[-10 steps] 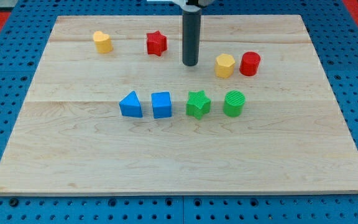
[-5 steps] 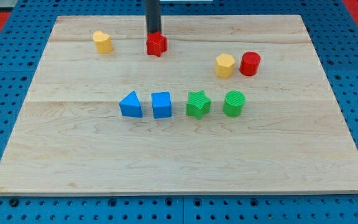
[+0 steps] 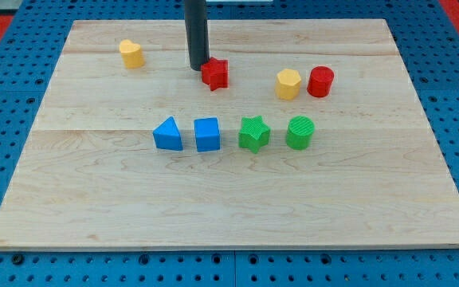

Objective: Move the red star towards the yellow hexagon

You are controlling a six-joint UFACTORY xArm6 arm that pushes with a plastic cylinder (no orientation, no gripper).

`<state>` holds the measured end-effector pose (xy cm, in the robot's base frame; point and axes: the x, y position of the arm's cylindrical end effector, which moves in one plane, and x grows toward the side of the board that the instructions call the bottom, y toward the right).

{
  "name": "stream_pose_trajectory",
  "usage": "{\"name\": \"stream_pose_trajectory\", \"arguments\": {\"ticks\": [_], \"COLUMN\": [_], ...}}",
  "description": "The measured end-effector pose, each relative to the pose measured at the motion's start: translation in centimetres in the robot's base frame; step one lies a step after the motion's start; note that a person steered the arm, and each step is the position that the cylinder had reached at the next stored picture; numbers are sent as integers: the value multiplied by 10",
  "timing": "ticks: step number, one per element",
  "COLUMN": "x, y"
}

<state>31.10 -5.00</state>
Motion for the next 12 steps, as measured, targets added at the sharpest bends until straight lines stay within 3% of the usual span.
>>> {"name": "stream_pose_trajectory", "arguments": {"ticks": [5, 8, 12], "x": [27, 49, 58], "y": [41, -4, 66]}}
